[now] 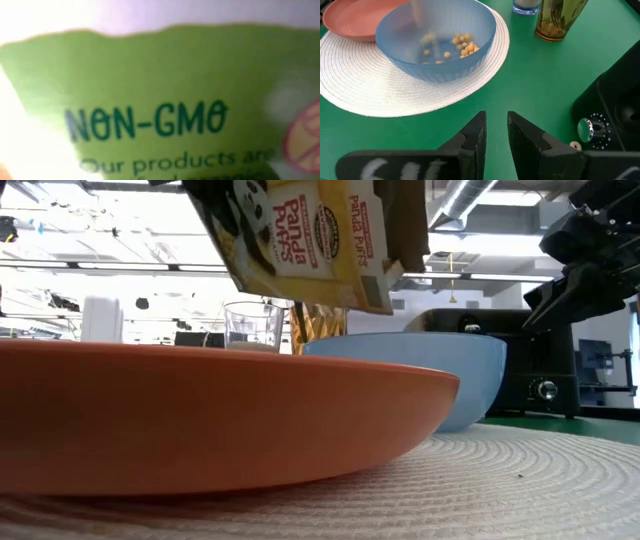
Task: Arrange a breakfast setting
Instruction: Pour the cereal from the cereal box on the blue bowl
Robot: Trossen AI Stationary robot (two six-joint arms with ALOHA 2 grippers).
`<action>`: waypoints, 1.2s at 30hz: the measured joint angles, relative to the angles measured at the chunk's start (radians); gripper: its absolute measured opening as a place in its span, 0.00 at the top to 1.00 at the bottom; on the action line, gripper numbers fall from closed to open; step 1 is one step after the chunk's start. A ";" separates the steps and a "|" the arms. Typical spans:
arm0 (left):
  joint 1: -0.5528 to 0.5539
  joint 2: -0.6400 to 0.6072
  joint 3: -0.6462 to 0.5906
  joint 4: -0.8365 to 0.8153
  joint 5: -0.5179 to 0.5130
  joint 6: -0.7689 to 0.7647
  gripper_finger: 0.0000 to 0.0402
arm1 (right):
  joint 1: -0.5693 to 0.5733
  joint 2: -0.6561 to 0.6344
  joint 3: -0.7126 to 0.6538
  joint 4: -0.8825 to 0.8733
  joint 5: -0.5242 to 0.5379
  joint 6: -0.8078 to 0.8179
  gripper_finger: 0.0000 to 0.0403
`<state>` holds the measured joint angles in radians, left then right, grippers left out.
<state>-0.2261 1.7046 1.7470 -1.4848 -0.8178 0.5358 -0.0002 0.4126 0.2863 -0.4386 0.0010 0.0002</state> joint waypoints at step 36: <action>0.006 -0.001 0.000 -0.017 -0.028 0.034 0.40 | 0.000 0.000 0.000 0.000 0.000 0.000 0.75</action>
<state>-0.2204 1.7035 1.7466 -1.5013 -0.8463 0.5702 -0.0002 0.4129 0.2863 -0.4389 0.0010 0.0002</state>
